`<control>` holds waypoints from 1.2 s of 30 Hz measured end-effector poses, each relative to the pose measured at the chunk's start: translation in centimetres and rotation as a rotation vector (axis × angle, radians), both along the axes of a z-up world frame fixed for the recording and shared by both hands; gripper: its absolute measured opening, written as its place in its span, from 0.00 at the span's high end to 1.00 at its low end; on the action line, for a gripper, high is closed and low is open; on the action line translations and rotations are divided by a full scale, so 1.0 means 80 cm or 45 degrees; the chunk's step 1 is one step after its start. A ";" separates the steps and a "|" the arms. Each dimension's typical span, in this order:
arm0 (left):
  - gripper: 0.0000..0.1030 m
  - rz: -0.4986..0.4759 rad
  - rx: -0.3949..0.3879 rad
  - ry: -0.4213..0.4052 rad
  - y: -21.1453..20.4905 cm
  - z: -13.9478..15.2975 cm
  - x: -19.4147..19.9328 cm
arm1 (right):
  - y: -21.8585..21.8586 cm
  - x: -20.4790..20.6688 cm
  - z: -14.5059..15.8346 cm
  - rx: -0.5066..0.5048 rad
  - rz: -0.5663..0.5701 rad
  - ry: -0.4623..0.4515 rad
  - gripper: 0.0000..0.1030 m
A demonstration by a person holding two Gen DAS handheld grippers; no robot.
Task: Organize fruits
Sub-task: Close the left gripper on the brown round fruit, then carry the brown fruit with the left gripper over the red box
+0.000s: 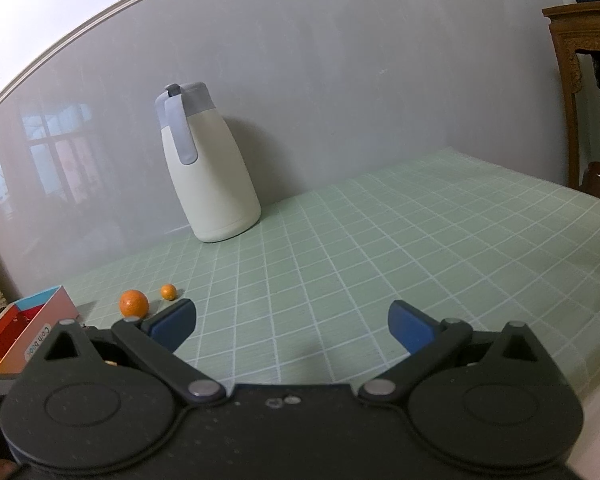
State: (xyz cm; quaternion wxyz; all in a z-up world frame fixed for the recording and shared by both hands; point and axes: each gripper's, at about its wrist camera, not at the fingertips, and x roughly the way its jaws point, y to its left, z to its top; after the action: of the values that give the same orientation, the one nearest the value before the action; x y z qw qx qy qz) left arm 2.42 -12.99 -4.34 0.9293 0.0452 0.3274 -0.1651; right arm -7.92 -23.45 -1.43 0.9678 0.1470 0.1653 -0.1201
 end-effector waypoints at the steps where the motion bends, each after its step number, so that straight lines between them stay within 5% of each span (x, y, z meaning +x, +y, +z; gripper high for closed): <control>1: 0.72 0.000 -0.006 -0.001 0.001 0.000 0.000 | 0.000 0.000 0.000 0.000 0.001 0.000 0.00; 16: 0.72 0.014 -0.034 -0.076 0.026 0.022 -0.011 | 0.013 0.006 -0.001 -0.018 0.040 0.013 0.00; 36: 0.72 0.179 -0.052 -0.151 0.121 0.062 -0.022 | 0.064 0.033 -0.003 -0.076 0.165 0.045 0.00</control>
State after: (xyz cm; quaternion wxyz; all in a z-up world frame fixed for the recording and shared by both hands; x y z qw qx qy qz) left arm 0.67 -3.29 0.65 0.9571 0.0129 0.2707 -0.1030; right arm -5.26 -18.35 -1.67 0.9744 0.1050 0.1878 -0.0645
